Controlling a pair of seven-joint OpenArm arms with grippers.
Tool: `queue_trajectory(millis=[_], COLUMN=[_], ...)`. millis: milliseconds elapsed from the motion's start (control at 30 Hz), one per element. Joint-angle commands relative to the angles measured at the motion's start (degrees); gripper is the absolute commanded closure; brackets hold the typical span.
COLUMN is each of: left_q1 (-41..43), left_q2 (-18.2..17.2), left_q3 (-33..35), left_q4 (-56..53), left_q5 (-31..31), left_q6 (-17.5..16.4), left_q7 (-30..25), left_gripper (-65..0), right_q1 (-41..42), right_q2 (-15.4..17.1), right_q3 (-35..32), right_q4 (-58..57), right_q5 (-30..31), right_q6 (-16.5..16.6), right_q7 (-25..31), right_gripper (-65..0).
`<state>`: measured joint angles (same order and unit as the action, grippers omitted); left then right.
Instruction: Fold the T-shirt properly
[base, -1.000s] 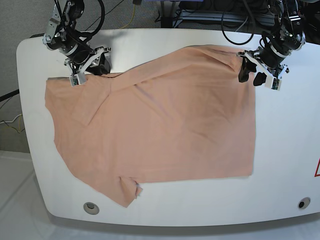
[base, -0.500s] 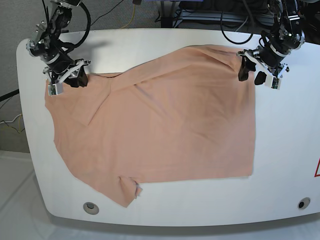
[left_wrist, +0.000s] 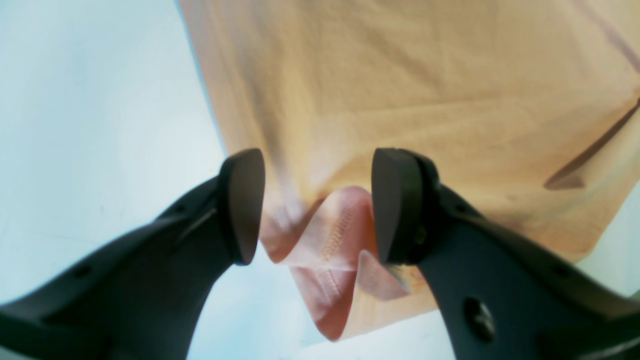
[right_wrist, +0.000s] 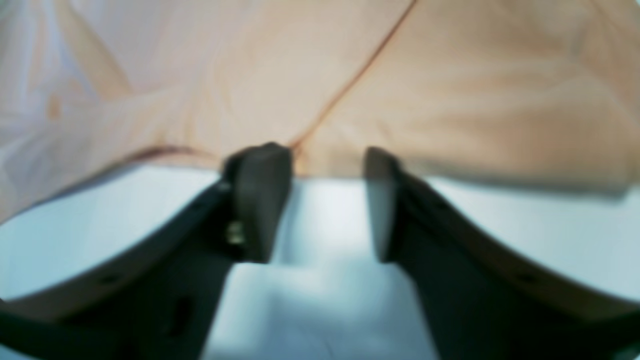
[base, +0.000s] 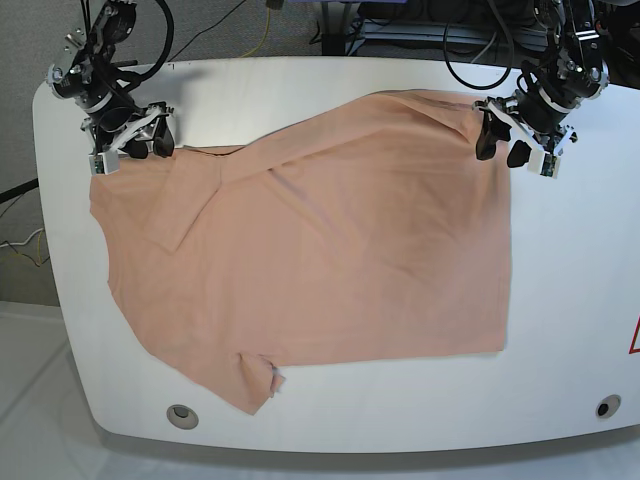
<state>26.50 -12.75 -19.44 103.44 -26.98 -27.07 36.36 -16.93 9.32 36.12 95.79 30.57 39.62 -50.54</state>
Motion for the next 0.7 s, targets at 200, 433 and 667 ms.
queue_trajectory(millis=[200,433,667], left_q1=[0.22,0.47,0.59], left_q2=[-0.52,-0.46,-0.45], left_q3=[-0.01,0.11,0.10], left_q4=[0.84,0.79,0.88], left_q5=[-0.80,-0.70,-0.44], left_q6=[-0.44,-0.41,-0.38], left_q7=[-1.06,-0.68,-0.29], left_gripper=[-32.3,-32.8,-33.1], right_q1=[1.31,3.05,3.74], right_q2=[0.68,-0.27,-0.91], right_q3=[-2.46,-6.52,-7.70], right_q4=[0.77,-0.65,-1.97], right_q5=[-0.91,-5.20,-7.11], right_q6=[0.38,0.38,0.38], right_q7=[2.96,4.39,4.68], right_gripper=[-29.7,-26.8,-24.5])
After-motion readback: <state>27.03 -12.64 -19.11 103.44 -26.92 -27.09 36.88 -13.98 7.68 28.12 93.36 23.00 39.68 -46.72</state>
